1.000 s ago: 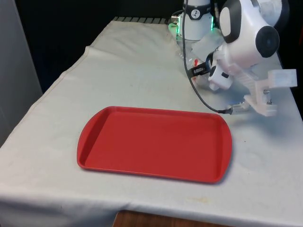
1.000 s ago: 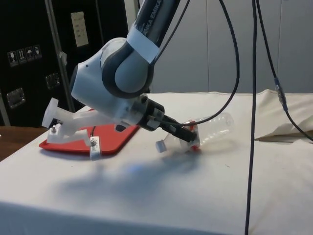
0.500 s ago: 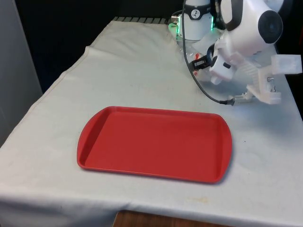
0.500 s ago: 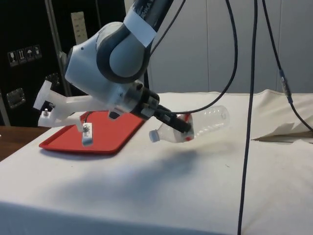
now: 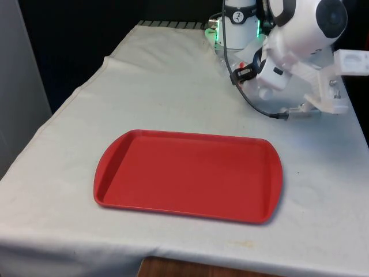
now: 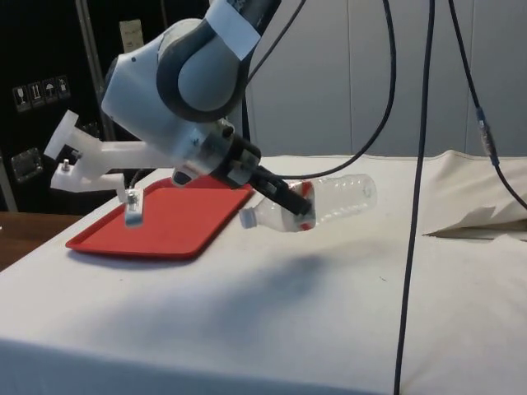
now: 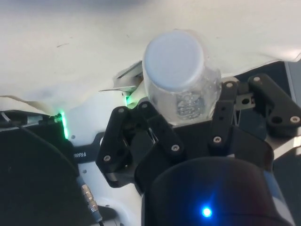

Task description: Place the bottle upright on the tray.

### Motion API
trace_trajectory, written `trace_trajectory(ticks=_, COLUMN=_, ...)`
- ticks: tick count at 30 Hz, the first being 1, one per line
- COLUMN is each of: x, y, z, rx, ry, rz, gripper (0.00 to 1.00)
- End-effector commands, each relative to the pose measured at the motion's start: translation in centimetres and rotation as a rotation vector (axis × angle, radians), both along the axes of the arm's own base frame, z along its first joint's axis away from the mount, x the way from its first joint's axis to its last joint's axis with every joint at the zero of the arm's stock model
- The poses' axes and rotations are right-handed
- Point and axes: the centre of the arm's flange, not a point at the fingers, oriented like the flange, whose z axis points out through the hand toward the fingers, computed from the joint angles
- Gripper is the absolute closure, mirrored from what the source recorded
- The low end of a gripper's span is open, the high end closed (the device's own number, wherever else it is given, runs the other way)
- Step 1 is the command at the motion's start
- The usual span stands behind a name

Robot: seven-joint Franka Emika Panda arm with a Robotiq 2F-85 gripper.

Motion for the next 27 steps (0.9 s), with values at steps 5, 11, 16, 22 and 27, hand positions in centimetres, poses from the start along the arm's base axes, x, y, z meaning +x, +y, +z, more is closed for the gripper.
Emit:
trace_trajectory(ticks=5, x=0.3, y=0.1, z=1.1, rx=0.019, ry=-0.033, rz=-0.005, gripper=1.00)
trace_trajectory(ticks=11, x=0.5, y=0.2, z=2.0, rx=0.027, ry=-0.055, rz=-0.005, gripper=1.00)
trace_trajectory(ticks=16, x=0.7, y=0.1, z=2.4, rx=0.019, ry=-0.056, rz=-0.006, gripper=1.00)
trace_trajectory(ticks=22, x=1.0, y=0.3, z=3.7, rx=0.039, ry=-0.094, rz=-0.011, gripper=1.00)
trace_trajectory(ticks=27, x=1.2, y=0.3, z=4.4, rx=0.044, ry=-0.111, rz=-0.012, gripper=1.00)
